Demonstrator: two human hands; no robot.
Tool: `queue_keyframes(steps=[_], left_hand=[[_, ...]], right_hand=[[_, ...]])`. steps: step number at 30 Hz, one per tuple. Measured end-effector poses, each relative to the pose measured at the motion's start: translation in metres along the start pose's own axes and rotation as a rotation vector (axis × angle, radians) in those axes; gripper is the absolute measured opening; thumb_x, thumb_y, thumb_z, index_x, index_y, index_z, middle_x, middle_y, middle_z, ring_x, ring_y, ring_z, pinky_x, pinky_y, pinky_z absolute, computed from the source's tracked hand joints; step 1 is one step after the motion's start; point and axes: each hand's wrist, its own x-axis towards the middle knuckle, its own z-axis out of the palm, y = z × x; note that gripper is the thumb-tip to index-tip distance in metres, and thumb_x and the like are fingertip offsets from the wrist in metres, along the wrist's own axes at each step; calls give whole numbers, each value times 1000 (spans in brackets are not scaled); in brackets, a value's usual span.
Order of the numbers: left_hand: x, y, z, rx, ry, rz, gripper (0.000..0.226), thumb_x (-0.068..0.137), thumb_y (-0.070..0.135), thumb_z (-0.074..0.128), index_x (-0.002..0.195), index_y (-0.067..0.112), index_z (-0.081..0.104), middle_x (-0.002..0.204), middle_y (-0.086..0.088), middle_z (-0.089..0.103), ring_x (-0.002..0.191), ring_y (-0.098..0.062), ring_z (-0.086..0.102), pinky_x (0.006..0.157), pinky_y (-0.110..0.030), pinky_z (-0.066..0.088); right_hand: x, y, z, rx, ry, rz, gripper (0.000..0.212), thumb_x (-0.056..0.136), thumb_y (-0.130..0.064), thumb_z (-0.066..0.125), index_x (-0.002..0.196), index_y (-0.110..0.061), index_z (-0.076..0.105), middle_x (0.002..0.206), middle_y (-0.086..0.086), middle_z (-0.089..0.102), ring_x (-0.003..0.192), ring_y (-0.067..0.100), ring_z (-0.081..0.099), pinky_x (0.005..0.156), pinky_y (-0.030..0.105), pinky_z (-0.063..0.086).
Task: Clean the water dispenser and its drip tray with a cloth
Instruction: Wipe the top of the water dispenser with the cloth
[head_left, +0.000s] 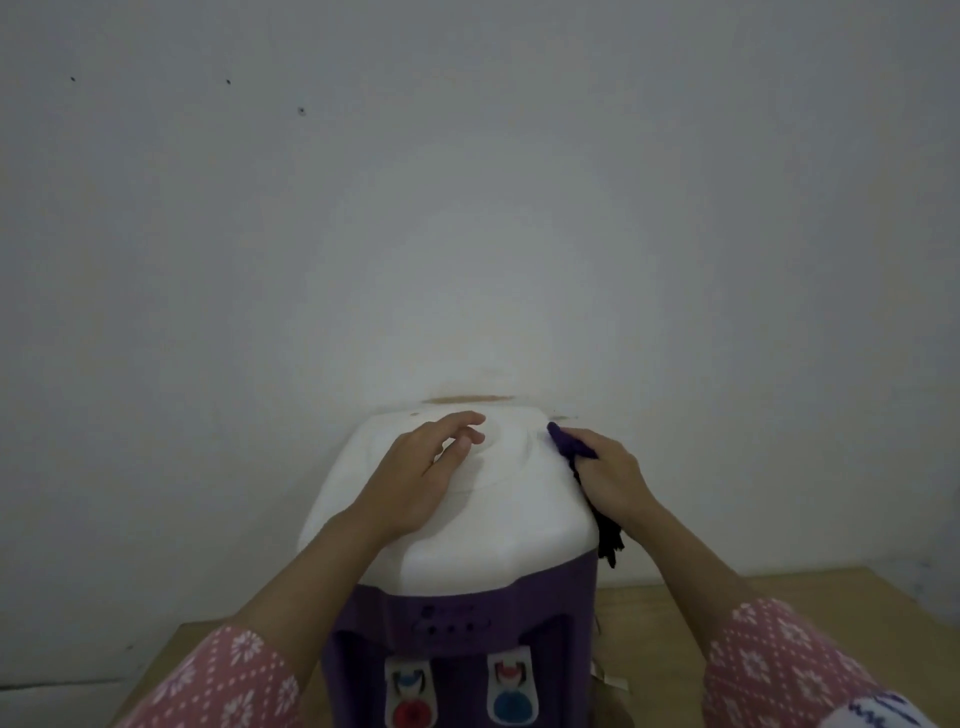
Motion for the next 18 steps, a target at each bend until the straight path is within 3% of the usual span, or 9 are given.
queue_keyframes(steps=[2, 5, 8, 11, 14, 18], left_hand=[[-5, 3, 2, 13, -19, 12, 26, 97, 24, 40, 117, 34, 54, 103, 27, 60, 103, 2, 52, 85, -10, 37], [-13, 4, 2, 68, -20, 32, 29, 97, 20, 41, 123, 26, 53, 107, 21, 59, 106, -5, 51, 90, -21, 37], [-21, 2, 2, 143, -3, 51, 33, 97, 18, 41, 128, 21, 51, 117, 11, 59, 111, -4, 46, 92, -16, 30], [-26, -2, 5, 192, 19, 57, 35, 97, 15, 40, 131, 15, 48, 125, 3, 58, 117, -10, 47, 93, -12, 27], [-27, -4, 9, 230, 45, 61, 36, 97, 15, 39, 132, 16, 47, 125, 2, 58, 116, -11, 48, 88, -9, 27], [-21, -6, 10, 262, 56, 57, 36, 98, 17, 36, 132, 21, 45, 120, 7, 59, 111, -10, 48, 80, -11, 26]], right_hand=[[-8, -8, -5, -23, 45, -2, 34, 90, -9, 42, 107, -25, 66, 111, 0, 65, 94, 15, 56, 79, 25, 44], [-27, -30, 2, -59, 156, -134, 31, 90, -13, 43, 109, -24, 65, 107, 1, 64, 95, 17, 54, 79, 27, 41], [-53, -43, 27, -355, 219, -202, 39, 84, -11, 44, 116, -26, 60, 120, 0, 58, 104, 26, 47, 86, 35, 38], [-81, -41, 54, -615, 305, -284, 37, 81, -23, 42, 114, -26, 60, 121, -7, 56, 104, 26, 40, 84, 39, 26], [-82, -43, 55, -499, 341, -283, 29, 83, -29, 44, 99, -25, 67, 111, -10, 61, 100, 22, 39, 82, 38, 23], [-50, -47, 41, -382, 294, -111, 23, 83, -25, 48, 77, -19, 69, 89, -4, 65, 88, 20, 41, 75, 35, 26]])
